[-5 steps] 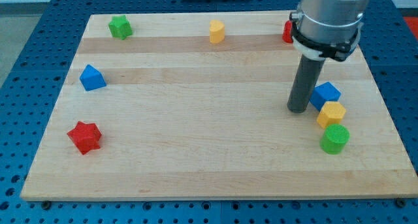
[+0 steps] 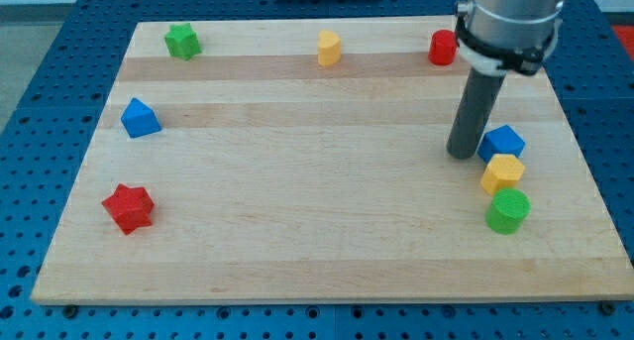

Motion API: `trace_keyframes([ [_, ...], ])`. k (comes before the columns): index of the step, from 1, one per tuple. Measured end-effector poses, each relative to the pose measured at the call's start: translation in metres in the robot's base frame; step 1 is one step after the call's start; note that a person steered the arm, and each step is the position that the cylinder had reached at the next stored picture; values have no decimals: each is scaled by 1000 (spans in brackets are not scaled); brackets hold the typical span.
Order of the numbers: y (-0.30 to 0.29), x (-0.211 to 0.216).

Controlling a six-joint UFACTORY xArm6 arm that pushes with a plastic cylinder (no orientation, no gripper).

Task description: Move the blue triangle to top center

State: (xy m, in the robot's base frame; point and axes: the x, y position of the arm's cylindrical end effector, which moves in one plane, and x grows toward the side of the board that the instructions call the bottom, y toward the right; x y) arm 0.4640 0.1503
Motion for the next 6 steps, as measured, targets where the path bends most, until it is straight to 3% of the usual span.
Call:
trace_keyframes([
  [1,5,4],
  [4,30,-36],
  [5,19,-57],
  [6,-33,-86],
])
